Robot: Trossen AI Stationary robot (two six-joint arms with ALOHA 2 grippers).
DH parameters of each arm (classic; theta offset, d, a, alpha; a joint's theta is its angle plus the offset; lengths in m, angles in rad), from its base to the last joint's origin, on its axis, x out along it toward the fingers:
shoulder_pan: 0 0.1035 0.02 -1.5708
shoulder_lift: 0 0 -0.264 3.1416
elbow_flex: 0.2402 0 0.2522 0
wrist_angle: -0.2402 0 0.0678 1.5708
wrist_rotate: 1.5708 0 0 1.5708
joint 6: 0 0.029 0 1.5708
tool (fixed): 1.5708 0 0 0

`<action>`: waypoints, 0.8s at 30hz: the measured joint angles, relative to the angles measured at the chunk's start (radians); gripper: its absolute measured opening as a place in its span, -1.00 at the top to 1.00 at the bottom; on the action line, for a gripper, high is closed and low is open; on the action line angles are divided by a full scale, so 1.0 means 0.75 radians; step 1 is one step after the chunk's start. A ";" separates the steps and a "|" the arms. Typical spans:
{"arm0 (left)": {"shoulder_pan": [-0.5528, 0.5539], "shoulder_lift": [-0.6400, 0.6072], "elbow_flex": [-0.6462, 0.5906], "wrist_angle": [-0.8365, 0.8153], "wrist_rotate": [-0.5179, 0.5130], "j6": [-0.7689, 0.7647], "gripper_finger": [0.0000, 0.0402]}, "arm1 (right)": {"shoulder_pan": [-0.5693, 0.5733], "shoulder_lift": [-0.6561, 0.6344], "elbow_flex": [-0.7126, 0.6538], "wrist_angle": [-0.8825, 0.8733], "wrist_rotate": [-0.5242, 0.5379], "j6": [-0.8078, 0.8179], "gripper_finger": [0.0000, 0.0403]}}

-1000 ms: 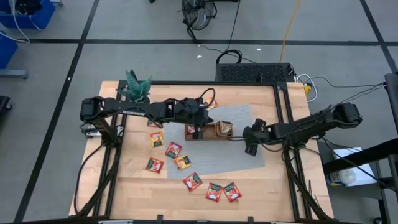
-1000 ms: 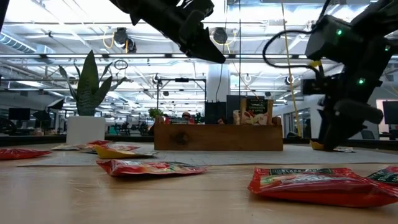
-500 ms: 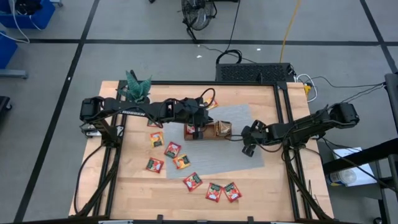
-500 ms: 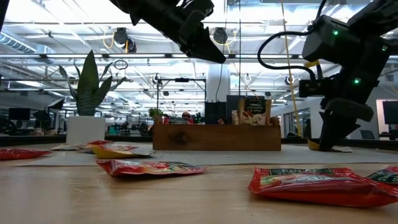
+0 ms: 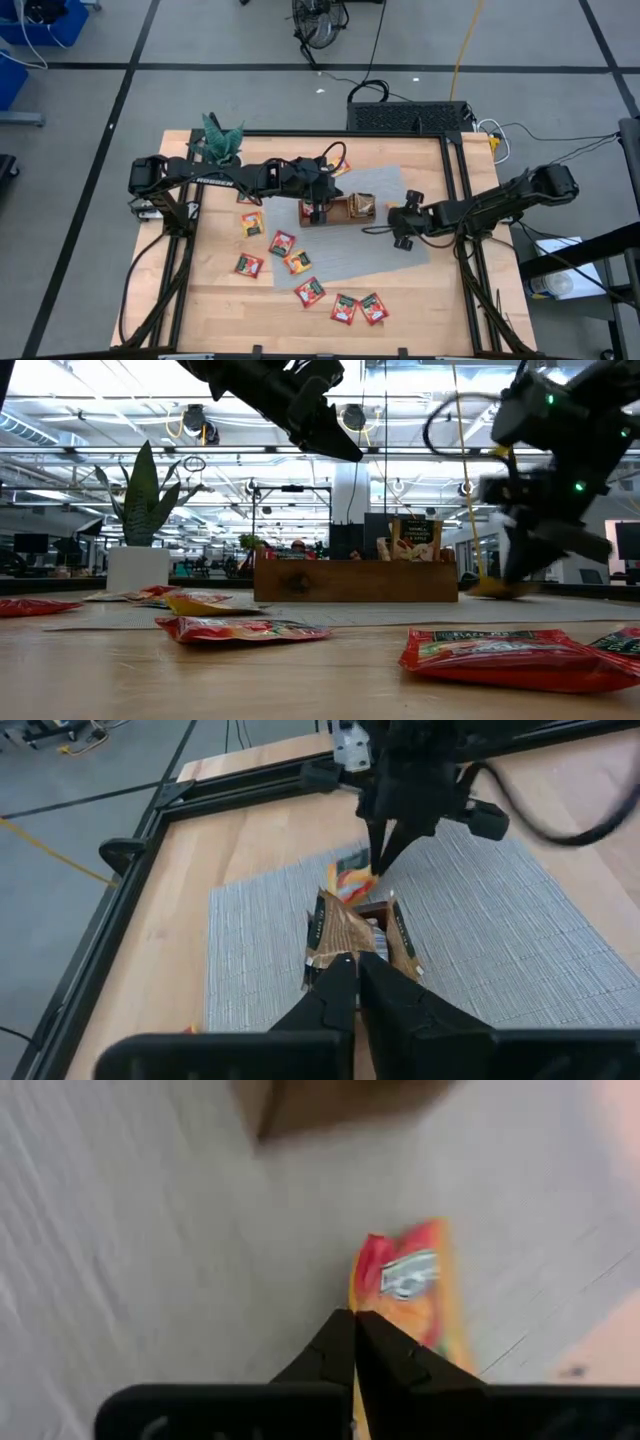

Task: Pick & Place Tea
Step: Put the yellow tea into the middle part of the wooden organizer

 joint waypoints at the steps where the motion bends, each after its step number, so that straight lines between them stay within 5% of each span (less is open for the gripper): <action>1: 0.000 0.000 0.000 0.000 0.000 0.000 0.86 | 0.009 0.000 0.022 -0.009 0.039 -0.031 1.00; 13: 0.001 0.000 0.000 0.010 -0.001 -0.078 0.78 | 0.130 -0.001 0.168 0.045 0.650 -0.827 1.00; 24: 0.006 0.000 0.000 0.111 -0.003 -0.179 0.78 | 0.228 -0.002 0.168 0.364 0.889 -1.413 1.00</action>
